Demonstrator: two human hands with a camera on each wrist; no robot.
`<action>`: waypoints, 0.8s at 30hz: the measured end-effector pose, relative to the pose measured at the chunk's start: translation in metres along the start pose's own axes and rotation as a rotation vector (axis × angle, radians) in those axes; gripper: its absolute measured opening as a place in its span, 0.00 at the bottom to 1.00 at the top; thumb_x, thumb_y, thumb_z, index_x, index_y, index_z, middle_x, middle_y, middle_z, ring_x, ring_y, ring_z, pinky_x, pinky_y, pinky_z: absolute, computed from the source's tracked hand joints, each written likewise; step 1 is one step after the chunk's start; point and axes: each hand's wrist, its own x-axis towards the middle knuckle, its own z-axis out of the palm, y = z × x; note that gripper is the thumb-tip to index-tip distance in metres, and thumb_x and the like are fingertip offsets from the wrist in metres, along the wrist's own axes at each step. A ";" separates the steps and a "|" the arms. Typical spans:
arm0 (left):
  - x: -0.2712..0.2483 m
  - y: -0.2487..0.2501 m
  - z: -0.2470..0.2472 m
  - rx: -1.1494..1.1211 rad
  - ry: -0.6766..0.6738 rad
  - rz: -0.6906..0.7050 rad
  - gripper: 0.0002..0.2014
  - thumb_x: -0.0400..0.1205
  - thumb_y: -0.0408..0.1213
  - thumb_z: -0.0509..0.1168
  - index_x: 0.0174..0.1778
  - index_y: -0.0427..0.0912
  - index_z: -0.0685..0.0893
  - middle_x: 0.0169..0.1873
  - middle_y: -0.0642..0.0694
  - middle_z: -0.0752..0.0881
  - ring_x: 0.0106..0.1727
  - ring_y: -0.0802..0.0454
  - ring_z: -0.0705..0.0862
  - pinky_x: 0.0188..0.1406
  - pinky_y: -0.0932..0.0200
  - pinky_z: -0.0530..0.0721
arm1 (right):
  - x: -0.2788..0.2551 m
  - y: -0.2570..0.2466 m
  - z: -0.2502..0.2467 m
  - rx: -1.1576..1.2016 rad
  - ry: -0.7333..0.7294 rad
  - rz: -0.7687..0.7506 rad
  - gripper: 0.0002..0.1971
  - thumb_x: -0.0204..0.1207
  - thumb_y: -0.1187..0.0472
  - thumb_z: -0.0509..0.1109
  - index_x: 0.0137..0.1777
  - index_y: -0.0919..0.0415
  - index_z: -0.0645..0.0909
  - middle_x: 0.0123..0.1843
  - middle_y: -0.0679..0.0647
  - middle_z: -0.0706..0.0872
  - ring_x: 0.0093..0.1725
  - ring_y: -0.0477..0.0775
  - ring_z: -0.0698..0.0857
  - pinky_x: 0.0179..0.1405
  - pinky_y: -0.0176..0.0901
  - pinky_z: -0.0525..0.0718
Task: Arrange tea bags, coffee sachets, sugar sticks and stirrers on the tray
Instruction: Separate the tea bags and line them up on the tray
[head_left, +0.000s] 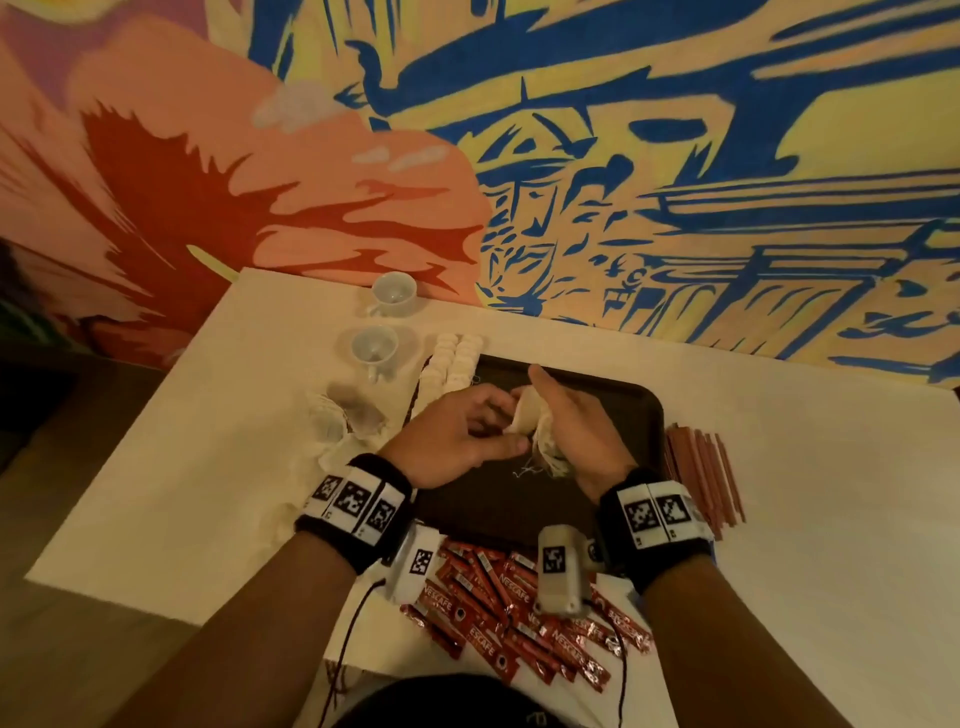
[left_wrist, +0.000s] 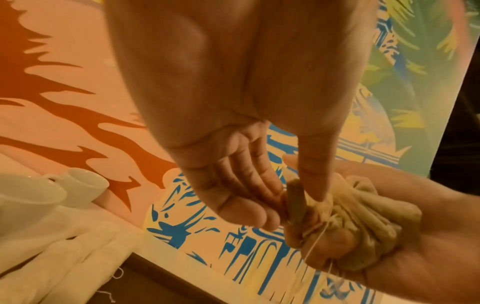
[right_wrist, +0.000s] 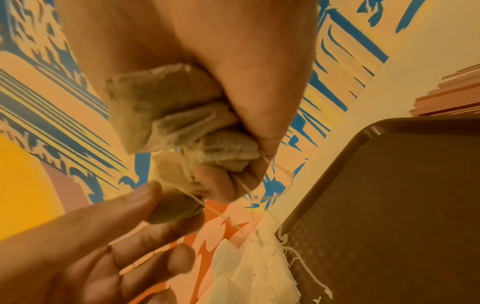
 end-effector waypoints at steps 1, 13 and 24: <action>-0.004 0.004 0.006 -0.020 0.044 0.003 0.13 0.79 0.41 0.76 0.58 0.48 0.84 0.44 0.52 0.90 0.49 0.49 0.89 0.39 0.56 0.87 | -0.005 -0.002 -0.003 -0.008 -0.007 -0.016 0.27 0.77 0.30 0.67 0.55 0.53 0.91 0.49 0.52 0.94 0.54 0.52 0.92 0.66 0.56 0.85; -0.052 0.036 0.051 -0.145 0.215 0.042 0.09 0.83 0.32 0.71 0.58 0.43 0.84 0.43 0.44 0.93 0.44 0.49 0.90 0.44 0.58 0.88 | -0.064 -0.004 -0.050 -0.187 -0.180 -0.264 0.10 0.77 0.49 0.79 0.45 0.55 0.90 0.35 0.47 0.90 0.34 0.43 0.83 0.43 0.45 0.79; -0.083 0.049 0.066 -0.222 0.403 0.067 0.01 0.83 0.33 0.71 0.48 0.41 0.88 0.38 0.48 0.88 0.39 0.55 0.86 0.38 0.61 0.87 | -0.088 -0.010 -0.075 -0.494 -0.315 -0.362 0.07 0.78 0.53 0.77 0.48 0.56 0.92 0.42 0.47 0.93 0.42 0.39 0.89 0.44 0.28 0.80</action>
